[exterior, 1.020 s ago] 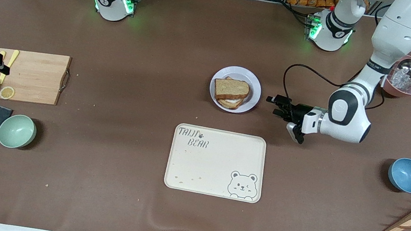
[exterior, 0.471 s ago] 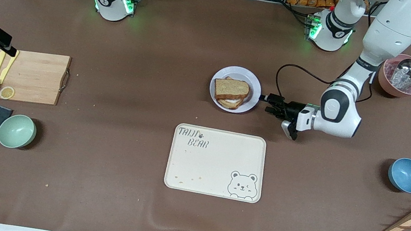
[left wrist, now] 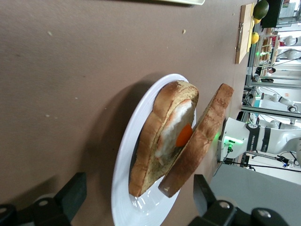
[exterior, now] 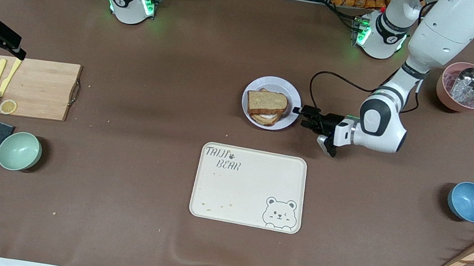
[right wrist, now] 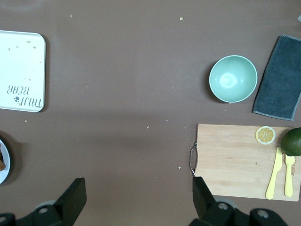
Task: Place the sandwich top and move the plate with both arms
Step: 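Move the left gripper to the plate rim and grasp it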
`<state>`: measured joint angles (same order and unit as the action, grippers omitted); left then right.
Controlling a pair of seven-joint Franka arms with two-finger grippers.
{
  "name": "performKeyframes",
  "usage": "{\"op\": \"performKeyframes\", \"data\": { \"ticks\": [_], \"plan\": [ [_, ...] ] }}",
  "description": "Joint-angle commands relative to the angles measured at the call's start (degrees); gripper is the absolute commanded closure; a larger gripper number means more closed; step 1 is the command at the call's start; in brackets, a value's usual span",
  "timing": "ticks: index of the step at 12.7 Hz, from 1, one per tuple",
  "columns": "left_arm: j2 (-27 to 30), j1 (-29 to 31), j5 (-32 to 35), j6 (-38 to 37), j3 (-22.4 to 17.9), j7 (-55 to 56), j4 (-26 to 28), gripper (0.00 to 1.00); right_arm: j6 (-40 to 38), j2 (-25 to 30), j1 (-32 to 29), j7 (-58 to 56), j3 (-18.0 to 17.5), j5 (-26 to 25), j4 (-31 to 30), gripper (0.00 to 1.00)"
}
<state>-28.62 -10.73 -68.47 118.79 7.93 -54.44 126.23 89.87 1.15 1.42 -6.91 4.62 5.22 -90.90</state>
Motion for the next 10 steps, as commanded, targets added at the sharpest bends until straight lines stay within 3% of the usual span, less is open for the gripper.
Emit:
{"op": "performKeyframes", "data": {
  "ticks": [1,6,10],
  "plan": [
    [0.41,-0.78,-1.76,1.18,-0.2,-1.98,1.47,0.0,1.01,0.96,-1.15,1.11,-1.36,-1.52,-1.12,0.0],
    [0.15,-2.27,-5.18,1.18,-0.2,-4.53,2.18,0.0,1.09,0.61,-2.56,1.71,-4.34,-5.02,-0.51,0.0],
    [-0.82,-2.19,-5.62,1.18,-0.2,-8.04,2.61,0.0,2.41,0.52,-3.44,1.9,-4.62,-5.83,-0.68,0.0]
  ]
}}
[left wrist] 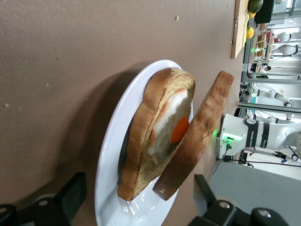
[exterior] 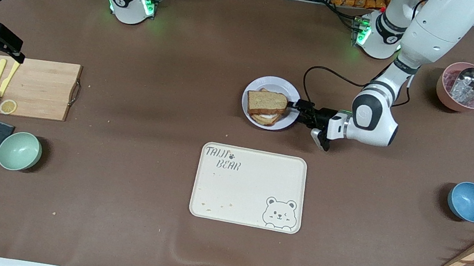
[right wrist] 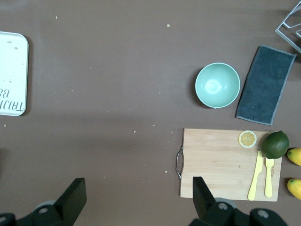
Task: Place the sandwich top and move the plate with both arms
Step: 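Slide the plate with the left gripper onto the bear tray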
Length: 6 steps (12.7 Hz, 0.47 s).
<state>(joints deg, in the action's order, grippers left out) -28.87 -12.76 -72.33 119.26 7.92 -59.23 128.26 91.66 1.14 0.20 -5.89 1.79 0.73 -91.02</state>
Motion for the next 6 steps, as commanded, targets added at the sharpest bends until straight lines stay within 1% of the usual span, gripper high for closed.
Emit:
{"op": "performKeyframes", "data": {
  "ticks": [1,2,4,5,6],
  "plan": [
    [-0.92,-0.07,-1.76,0.71,-0.18,-3.87,0.59,0.14,0.62,0.62,-2.22,0.88,-1.79,-1.34,-0.47,0.0],
    [-0.93,-0.25,-1.76,0.71,-0.18,-4.13,0.59,0.34,0.54,0.62,-2.13,0.88,-1.7,-1.34,-0.47,0.0],
    [-0.93,-0.25,-1.76,0.71,-0.18,-4.4,0.59,0.65,0.54,0.62,-2.13,0.88,-1.7,-1.43,-0.47,0.0],
    [-0.93,-0.16,-1.76,0.71,-0.18,-5.88,0.59,0.71,0.54,0.53,-2.13,0.88,-1.7,-1.43,-0.56,0.0],
    [-1.01,-0.07,-1.76,0.71,-0.18,-6.59,0.59,0.73,0.54,0.53,-2.22,0.88,-1.7,-1.43,-0.47,0.0]
  ]
}}
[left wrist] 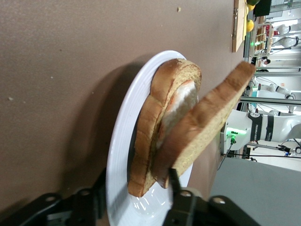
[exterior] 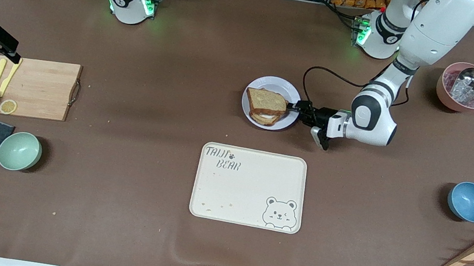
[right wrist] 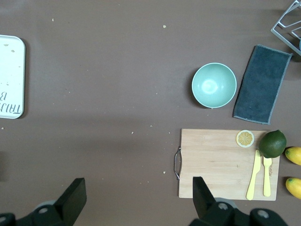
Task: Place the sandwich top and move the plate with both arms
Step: 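Slide the plate with the left gripper onto the bear tray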
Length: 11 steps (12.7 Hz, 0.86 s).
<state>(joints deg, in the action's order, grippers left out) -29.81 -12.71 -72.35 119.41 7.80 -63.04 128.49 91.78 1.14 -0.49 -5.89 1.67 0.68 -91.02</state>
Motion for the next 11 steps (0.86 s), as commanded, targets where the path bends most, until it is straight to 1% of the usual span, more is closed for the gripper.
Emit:
{"op": "performKeyframes", "data": {
  "ticks": [1,3,4,5,6,7,11],
  "plan": [
    [-0.07,-0.13,-1.74,0.56,-0.06,-2.88,0.44,0.74,0.41,0.53,-1.45,0.88,-1.58,-1.38,-0.38,0.0],
    [-0.07,-0.3,-1.74,0.56,-0.06,-2.88,0.62,0.77,0.41,0.53,-1.45,0.97,-1.58,-1.38,-0.3,0.0],
    [-0.07,-0.3,-1.74,0.56,-0.06,-2.88,0.62,0.81,0.33,0.53,-1.45,0.97,-1.58,-1.38,-0.38,0.0],
    [-0.51,-0.39,-1.74,0.56,-0.06,-2.97,0.62,0.87,0.15,0.53,-1.62,0.97,-1.58,-1.38,-0.47,0.0],
    [-0.69,-0.3,-1.65,0.56,-0.06,-3.14,0.62,0.97,-0.11,0.53,-1.71,0.97,-1.41,-1.12,-0.56,0.0],
    [-0.78,-0.39,-1.74,0.56,-0.06,-3.41,0.71,1.0,-0.29,0.53,-1.71,1.05,-1.41,-1.03,-0.56,0.0],
    [-2.0,1.27,-1.74,-0.05,-0.06,-3.15,0.71,1.0,-1.08,0.44,-1.62,3.34,-1.32,-1.03,-0.73,0.0]
  ]
}}
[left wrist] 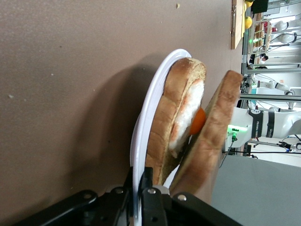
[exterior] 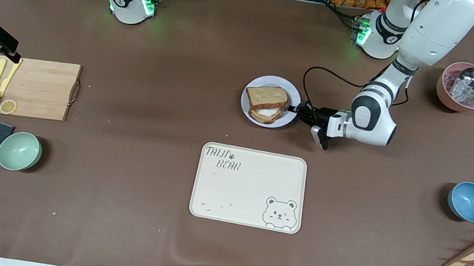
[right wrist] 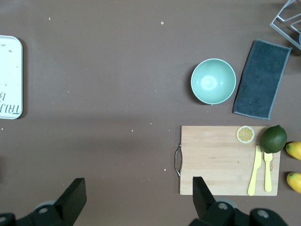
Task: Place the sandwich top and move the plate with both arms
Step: 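Slide the plate with the left gripper onto the bear tray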
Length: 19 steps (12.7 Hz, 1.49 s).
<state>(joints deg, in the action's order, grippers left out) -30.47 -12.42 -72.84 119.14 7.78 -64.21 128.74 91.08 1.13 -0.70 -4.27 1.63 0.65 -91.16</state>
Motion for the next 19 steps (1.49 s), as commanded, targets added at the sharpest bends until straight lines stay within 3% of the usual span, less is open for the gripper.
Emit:
{"op": "performKeyframes", "data": {
  "ticks": [1,12,19],
  "plan": [
    [-1.61,1.95,-1.25,-0.05,-0.04,-1.62,0.9,1.0,-0.38,0.37,-1.41,2.34,-1.28,-1.17,-0.6,0.0],
    [-0.12,13.64,-1.25,-12.17,0.04,-0.04,0.55,1.0,-0.73,-0.25,-1.58,3.13,-1.36,-0.91,-0.51,0.0],
    [1.99,17.25,-2.91,-13.76,0.04,8.39,-3.14,1.0,-0.73,-0.25,-2.81,3.22,-1.28,-0.38,-0.6,0.0]
  ]
}}
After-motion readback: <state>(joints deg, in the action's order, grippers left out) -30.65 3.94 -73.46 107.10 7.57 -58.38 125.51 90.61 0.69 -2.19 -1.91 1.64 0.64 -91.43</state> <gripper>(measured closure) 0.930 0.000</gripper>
